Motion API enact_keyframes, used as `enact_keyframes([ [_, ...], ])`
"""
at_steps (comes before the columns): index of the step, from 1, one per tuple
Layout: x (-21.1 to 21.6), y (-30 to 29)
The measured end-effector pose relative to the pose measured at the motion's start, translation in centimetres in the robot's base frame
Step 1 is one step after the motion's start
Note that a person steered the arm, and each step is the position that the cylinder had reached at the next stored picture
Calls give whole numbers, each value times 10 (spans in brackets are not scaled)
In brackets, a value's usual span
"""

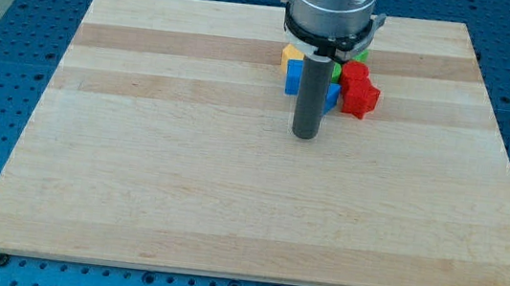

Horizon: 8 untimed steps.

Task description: Move red star and blue triangle a bit left

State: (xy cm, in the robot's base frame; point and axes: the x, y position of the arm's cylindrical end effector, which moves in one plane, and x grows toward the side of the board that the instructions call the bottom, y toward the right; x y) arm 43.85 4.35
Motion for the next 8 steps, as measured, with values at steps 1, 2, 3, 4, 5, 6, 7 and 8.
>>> enact_keyframes([
  [1, 0, 0],
  [2, 0, 0],
  [3, 10, 29],
  [4, 14, 93],
  [5, 3, 142],
  [6, -21, 158],
  [7, -53, 158],
  [8, -67, 151],
])
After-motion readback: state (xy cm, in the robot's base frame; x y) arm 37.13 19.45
